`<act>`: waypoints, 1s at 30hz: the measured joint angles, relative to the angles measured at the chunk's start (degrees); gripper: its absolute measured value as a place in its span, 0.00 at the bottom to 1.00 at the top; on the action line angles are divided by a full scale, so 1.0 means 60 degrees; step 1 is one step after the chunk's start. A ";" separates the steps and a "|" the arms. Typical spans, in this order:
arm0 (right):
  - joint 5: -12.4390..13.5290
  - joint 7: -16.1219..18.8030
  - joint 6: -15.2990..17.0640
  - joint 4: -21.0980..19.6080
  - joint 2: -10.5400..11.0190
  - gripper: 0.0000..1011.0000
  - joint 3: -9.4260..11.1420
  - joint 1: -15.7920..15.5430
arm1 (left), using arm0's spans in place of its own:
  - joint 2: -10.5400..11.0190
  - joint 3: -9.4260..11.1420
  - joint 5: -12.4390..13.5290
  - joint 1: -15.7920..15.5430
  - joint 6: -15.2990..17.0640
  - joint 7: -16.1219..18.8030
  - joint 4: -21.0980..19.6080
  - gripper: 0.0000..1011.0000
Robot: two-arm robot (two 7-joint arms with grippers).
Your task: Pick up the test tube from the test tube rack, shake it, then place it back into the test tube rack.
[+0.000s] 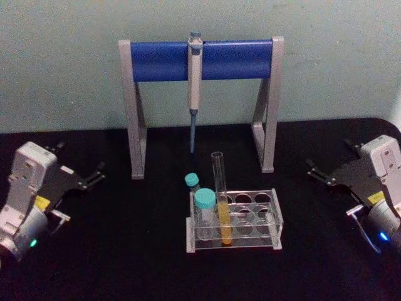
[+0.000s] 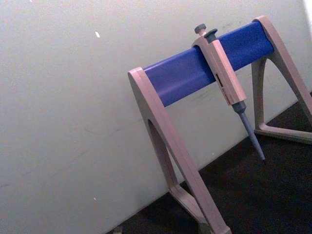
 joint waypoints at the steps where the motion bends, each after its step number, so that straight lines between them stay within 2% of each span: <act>1: 0.0000 0.0001 0.0000 0.0000 0.0000 0.99 0.0000 0.0000 | 0.0000 0.0000 0.0000 -0.0001 0.0000 0.0000 0.0000 0.99; 30: 0.0000 0.0000 0.0000 0.0000 0.0000 0.99 0.0000 0.0000 | 0.0000 0.0000 0.0000 -0.0001 0.0000 0.0000 0.0000 0.99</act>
